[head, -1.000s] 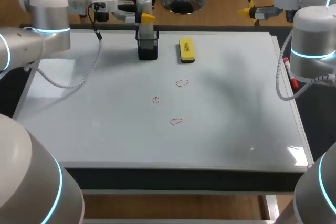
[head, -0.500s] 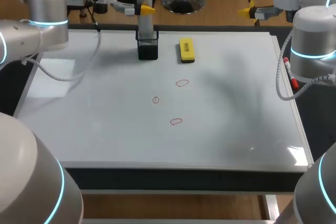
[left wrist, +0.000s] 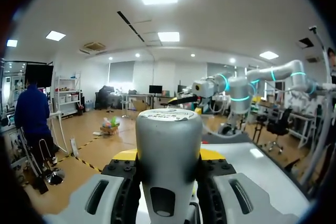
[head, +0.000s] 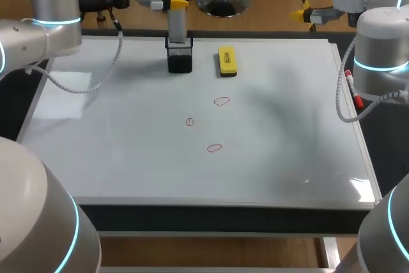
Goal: Pick up the inspection probe, press it on each red-marked spot on the whiteboard one by one, put down the probe, pick up the eraser, and wipe off all the red marks.
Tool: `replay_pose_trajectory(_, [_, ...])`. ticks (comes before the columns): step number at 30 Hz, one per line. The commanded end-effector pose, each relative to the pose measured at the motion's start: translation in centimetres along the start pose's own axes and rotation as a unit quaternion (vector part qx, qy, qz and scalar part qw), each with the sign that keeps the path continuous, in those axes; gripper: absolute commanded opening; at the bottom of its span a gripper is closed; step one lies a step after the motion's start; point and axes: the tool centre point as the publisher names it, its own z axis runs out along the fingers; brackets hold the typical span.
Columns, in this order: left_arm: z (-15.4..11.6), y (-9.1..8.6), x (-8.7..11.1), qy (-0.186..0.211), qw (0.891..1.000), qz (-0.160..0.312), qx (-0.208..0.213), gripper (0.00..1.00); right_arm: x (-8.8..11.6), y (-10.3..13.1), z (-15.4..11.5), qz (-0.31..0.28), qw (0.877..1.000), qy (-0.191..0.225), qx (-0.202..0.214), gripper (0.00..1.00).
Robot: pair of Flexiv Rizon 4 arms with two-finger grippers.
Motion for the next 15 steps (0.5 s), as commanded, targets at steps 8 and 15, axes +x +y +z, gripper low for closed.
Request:
replay_pose_trajectory(8, [-1.6,-2.7,0.5,-0.006,1.000,0.024,0.004,0.00,0.0,0.0,0.0,0.000,1.000,0.000,0.000,1.00])
replay_pose_trajectory(15, [-3.6,-3.5,0.8,-0.019,0.999,0.038,0.007,0.00,0.0,0.0,0.0,0.000,1.000,0.000,0.000,1.00])
